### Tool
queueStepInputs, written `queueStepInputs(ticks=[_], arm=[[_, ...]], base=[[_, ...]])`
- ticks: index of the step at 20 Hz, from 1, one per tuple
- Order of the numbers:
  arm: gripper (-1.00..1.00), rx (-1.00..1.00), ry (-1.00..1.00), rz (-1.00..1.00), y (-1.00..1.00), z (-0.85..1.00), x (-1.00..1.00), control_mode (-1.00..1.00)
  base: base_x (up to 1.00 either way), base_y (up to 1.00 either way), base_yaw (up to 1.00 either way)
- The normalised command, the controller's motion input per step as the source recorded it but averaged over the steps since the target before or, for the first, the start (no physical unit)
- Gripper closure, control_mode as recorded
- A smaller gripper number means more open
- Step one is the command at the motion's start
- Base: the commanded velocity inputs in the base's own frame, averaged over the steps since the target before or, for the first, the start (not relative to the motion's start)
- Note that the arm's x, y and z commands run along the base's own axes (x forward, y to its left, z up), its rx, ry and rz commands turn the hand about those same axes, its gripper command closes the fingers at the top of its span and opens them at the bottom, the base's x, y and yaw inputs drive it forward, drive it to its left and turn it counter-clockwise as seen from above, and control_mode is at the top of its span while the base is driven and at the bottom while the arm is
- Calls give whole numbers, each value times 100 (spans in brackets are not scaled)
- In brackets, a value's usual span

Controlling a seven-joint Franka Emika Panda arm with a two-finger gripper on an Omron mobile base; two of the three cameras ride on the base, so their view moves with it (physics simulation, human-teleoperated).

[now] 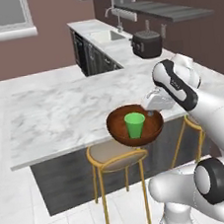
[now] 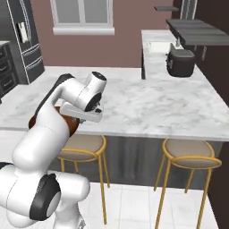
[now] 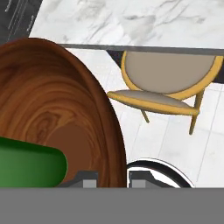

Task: Place the cup inside the bowl on the dining table and move the bowl to any counter.

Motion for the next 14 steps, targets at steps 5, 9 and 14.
queueStepInputs(ticks=[5, 9, 14], arm=[[100, 0, 0, 0, 0, 0, 0, 100], [100, 0, 0, 0, 0, 0, 0, 100], [100, 0, 0, 0, 0, 0, 0, 100]], base=[[0, 84, -8], [0, 70, -7], [10, 71, -6]])
